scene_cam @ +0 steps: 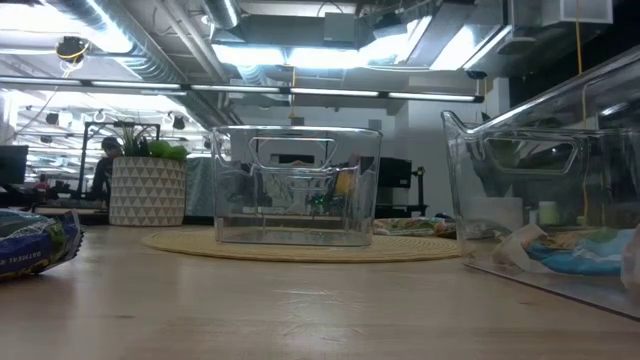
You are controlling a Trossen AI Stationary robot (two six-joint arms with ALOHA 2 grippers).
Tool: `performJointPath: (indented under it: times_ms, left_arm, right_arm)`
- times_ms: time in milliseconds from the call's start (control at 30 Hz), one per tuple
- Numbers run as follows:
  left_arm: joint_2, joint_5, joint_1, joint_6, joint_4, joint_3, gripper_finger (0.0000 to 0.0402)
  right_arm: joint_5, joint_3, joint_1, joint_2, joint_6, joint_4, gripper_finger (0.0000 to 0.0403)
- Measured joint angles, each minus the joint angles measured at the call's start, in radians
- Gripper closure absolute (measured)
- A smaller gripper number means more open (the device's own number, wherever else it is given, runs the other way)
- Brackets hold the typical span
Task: Pick and place Granola Bars by type
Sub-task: Put the blue granola bar pack into the top transparent bin
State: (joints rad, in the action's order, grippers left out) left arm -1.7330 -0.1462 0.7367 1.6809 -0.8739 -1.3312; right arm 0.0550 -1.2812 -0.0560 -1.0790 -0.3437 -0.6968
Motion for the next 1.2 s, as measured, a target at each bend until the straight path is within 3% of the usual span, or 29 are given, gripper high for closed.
performJointPath:
  times_ms: [267, 700, 1200]
  left_arm:
    - [-0.121, 0.067, 0.029, 0.097, 0.107, 0.000, 0.0247]
    - [-0.168, 0.061, 0.028, 0.211, 0.044, 0.000, 0.0151]
    - [-0.174, 0.074, 0.018, 0.201, -0.045, 0.000, 0.0145]
  right_arm:
    - [0.028, 0.000, -0.001, 0.000, -0.054, 0.005, 0.0150]
    - [0.055, 0.000, -0.001, 0.000, -0.060, -0.015, 0.0150]
    - [0.054, 0.000, -0.018, 0.000, -0.081, -0.033, 0.0150]
